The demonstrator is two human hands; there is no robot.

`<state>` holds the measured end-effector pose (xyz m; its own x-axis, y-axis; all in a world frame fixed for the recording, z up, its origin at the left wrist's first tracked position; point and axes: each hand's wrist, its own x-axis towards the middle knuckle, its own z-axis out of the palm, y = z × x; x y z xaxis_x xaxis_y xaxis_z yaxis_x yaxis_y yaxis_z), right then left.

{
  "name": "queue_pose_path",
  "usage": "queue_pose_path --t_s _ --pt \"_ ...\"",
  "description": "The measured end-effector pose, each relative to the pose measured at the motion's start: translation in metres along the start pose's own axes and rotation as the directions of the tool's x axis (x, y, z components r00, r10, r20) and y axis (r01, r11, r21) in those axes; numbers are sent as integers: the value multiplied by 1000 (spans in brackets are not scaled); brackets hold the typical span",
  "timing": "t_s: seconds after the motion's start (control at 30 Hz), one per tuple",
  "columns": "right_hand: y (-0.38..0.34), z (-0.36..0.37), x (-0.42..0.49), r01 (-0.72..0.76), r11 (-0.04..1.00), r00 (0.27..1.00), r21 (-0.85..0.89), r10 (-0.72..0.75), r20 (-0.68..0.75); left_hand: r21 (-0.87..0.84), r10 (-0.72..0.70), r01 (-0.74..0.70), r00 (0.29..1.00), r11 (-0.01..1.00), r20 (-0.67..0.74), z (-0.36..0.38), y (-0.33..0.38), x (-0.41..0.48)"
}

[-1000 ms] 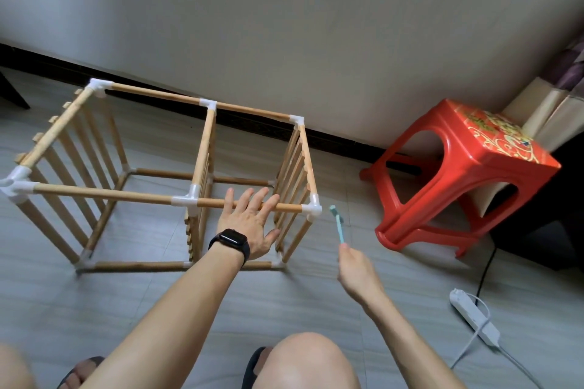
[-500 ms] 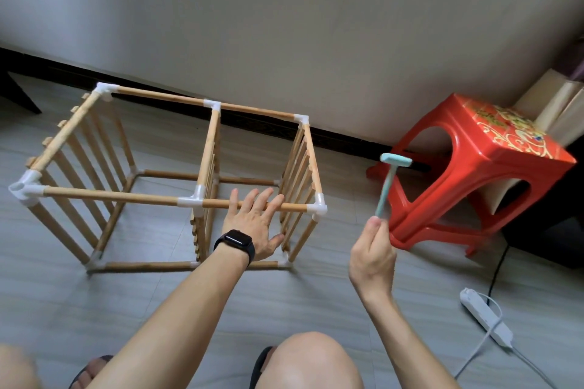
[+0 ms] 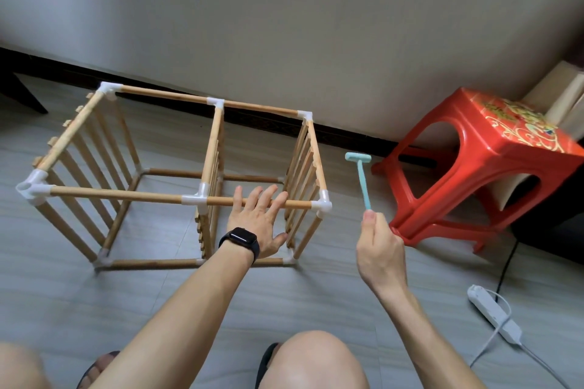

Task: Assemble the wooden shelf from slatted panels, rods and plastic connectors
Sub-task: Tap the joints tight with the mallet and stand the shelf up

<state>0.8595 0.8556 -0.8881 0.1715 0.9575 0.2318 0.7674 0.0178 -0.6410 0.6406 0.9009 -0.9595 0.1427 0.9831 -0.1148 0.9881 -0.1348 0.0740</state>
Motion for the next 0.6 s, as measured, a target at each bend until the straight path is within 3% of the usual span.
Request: queue_pose_path --t_s 0.07,0.13,0.2,0.23,0.3,0.33,0.43,0.47,0.6 --pt "2 1 -11 121 992 988 41 -116 -107 -3 2 -2 1000 1000 -2 1 0 0" --pt "2 7 -18 72 983 991 -171 -51 120 2 -6 6 1000 1000 -6 0 1 -1" --pt "8 13 -20 0 919 934 -394 141 328 2 -9 9 1000 1000 -1 0 1 -2" --pt "7 13 -21 -4 929 937 -370 133 324 -2 -8 8 1000 1000 3 0 1 -1" --pt "3 11 -26 16 997 993 -78 -6 121 -1 -6 6 1000 1000 2 0 2 -1" --pt "3 13 -26 38 998 995 -50 -33 92 1 -10 10 1000 1000 -3 -1 1 -1" --pt "11 21 -28 -12 945 907 -326 147 395 1 -10 10 1000 1000 -6 0 2 -2" --pt "15 22 -27 -17 938 893 -347 170 417 2 -10 10 1000 1000 0 0 2 -2" --pt "4 10 -17 -96 995 986 -12 96 137 9 -17 17 1000 1000 -10 0 1 -1"
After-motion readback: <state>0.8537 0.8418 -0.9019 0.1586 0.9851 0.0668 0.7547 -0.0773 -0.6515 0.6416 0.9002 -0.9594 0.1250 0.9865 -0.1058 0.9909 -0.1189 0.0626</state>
